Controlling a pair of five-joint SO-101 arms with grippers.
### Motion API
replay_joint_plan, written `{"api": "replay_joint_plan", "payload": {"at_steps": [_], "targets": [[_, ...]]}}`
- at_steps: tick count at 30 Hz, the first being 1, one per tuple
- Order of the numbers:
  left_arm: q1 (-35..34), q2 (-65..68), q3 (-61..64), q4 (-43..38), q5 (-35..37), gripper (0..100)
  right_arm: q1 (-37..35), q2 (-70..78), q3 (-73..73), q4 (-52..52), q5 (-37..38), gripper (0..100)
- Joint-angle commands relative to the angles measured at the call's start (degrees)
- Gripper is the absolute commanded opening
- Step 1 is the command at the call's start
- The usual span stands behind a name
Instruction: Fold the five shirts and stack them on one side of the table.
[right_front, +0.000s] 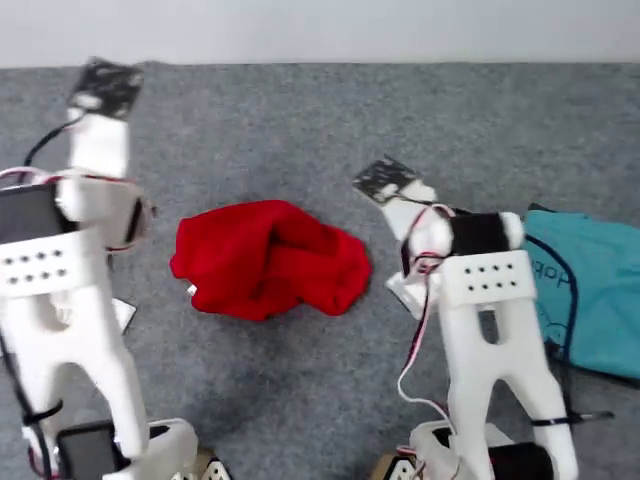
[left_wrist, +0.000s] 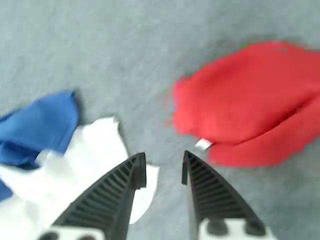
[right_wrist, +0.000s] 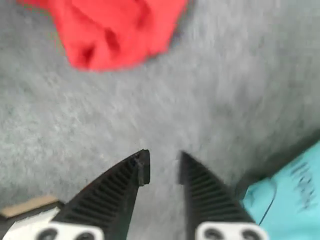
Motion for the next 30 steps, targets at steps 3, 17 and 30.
{"api": "replay_joint_plan", "payload": {"at_steps": [3, 17, 30], "targets": [[-7.38, -0.62, 8.48, 1.14, -10.46, 13, -6.81, 0.13, -6.77, -3.12, 0.26, 20.6], [-9.32, -0.26, 19.91, -3.69, -11.52, 13, -20.35, 11.82, -13.54, -3.03, -3.08, 20.6], [-9.32, -0.26, 20.7, -3.87, -11.52, 13, -20.26, 33.36, -32.7, 5.49, -2.99, 20.6]]}}
